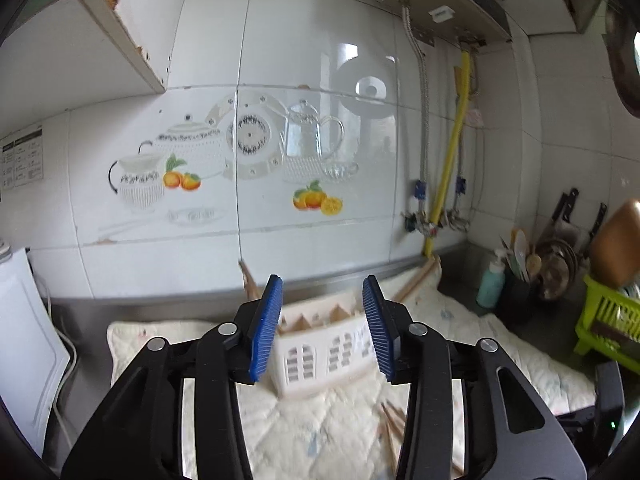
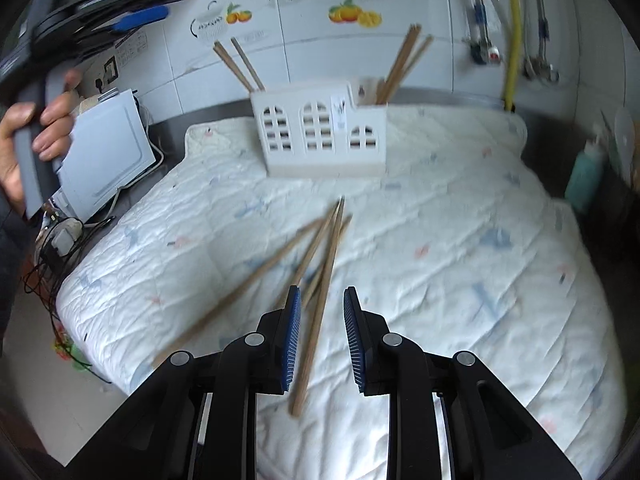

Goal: Organize utensils
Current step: 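Move both grippers back down to the loose chopsticks on the mat, then close the left gripper on a chopstick while the right gripper grasps another chopstick, then raise both held chopsticks and carry them above the white holder, then drop the chopsticks into the holder by opening both grippers, then return both grippers to the last two chopsticks on the mat, then close the left gripper on a chopstick while the right gripper grasps the other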

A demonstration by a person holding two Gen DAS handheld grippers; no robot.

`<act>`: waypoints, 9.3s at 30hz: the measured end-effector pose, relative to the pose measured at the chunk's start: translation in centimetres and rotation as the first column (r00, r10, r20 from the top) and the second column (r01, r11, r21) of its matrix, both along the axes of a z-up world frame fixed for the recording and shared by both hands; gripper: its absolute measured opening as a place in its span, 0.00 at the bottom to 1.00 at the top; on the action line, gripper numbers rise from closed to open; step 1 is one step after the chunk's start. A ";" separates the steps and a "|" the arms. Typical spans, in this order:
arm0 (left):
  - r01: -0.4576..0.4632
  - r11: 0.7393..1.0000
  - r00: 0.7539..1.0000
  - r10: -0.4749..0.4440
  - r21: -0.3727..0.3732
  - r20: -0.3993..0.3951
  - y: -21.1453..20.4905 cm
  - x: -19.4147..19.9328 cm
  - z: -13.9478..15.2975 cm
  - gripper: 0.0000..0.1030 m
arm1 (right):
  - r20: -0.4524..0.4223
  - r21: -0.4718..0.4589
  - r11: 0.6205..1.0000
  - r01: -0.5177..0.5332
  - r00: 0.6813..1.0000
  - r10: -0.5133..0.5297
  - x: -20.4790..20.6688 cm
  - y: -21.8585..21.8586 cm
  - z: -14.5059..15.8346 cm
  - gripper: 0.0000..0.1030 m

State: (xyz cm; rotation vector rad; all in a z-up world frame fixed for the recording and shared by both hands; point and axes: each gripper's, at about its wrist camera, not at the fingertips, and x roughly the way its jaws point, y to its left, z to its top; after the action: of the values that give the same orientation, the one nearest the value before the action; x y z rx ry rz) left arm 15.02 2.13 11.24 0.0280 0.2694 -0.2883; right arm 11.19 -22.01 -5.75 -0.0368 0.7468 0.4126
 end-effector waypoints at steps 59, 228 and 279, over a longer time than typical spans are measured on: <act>0.020 0.997 0.911 -0.049 -0.074 -0.410 -2.1 -7.4 -20.4 0.05 | 0.193 0.122 0.991 0.058 0.978 -0.081 -2.3 -0.6 5.5 0.06; -0.035 0.999 0.891 0.014 -0.039 -0.454 -8.2 -6.4 -20.0 0.79 | -0.010 0.007 0.987 0.158 0.987 -0.158 -1.7 -3.7 -5.1 0.08; 0.007 1.000 0.856 0.000 0.011 -0.517 -10.0 -3.8 -22.9 0.08 | 0.009 0.036 0.988 0.151 0.988 -0.152 -2.7 -5.1 -6.0 0.09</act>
State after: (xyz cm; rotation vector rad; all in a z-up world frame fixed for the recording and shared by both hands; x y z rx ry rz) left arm 11.26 -7.84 -11.62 -0.0384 0.8111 -0.2939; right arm 8.54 -27.15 -11.72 0.0508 0.7248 0.2801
